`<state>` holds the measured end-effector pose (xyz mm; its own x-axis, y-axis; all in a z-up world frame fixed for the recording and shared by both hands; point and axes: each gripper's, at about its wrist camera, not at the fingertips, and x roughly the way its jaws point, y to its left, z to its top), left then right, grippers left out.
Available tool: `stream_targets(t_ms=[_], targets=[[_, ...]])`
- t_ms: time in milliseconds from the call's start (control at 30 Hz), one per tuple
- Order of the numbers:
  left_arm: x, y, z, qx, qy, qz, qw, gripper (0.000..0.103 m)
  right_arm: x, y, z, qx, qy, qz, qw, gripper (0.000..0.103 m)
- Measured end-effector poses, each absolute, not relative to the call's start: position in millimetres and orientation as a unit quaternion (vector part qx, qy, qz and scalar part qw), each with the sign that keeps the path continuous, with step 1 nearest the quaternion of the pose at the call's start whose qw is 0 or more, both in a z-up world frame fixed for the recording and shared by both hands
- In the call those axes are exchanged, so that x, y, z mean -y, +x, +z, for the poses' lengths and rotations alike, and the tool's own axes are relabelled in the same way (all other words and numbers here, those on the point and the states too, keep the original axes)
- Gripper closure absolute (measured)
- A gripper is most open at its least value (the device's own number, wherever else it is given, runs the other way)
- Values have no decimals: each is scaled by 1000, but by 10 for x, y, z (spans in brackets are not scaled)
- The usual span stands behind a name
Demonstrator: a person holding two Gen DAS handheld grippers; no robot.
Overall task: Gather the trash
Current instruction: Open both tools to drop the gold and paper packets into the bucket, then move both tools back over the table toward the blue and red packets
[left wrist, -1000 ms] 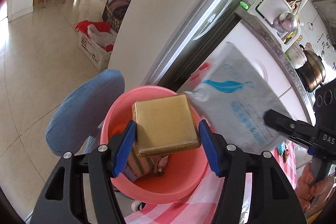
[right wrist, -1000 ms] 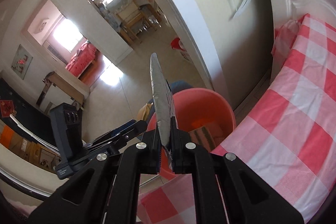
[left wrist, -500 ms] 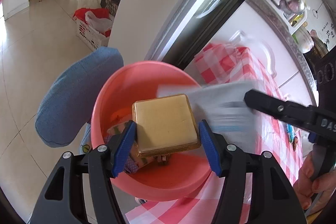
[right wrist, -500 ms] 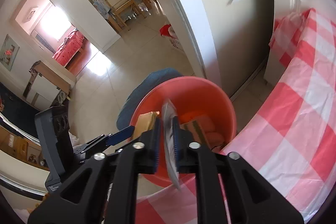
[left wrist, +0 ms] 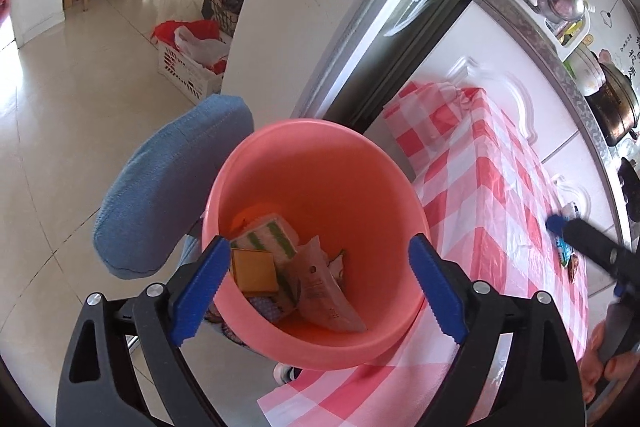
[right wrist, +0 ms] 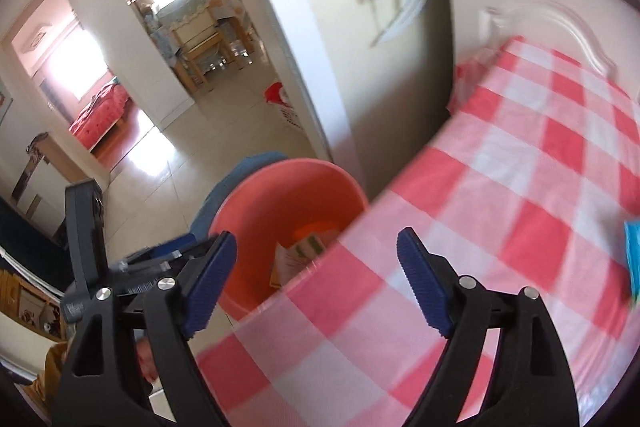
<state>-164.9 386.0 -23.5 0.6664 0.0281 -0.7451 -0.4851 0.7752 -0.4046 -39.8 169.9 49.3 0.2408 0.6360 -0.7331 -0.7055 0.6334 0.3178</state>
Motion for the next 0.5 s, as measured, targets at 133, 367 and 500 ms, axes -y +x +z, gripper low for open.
stream_targets(t_ms=[133, 367, 500], targets=[[-3789, -1640, -168, -381, -291, 140, 866, 13, -1398, -416, 479, -447, -20, 404, 798, 20], [-3556, -1537, -14, -382, -274, 107, 876, 13, -850, -459, 438, -444, 17, 360, 820, 19], [-3356, -1457, 104, -380, -257, 84, 884, 13, -493, -484, 415, -438, 44, 334, 833, 19]])
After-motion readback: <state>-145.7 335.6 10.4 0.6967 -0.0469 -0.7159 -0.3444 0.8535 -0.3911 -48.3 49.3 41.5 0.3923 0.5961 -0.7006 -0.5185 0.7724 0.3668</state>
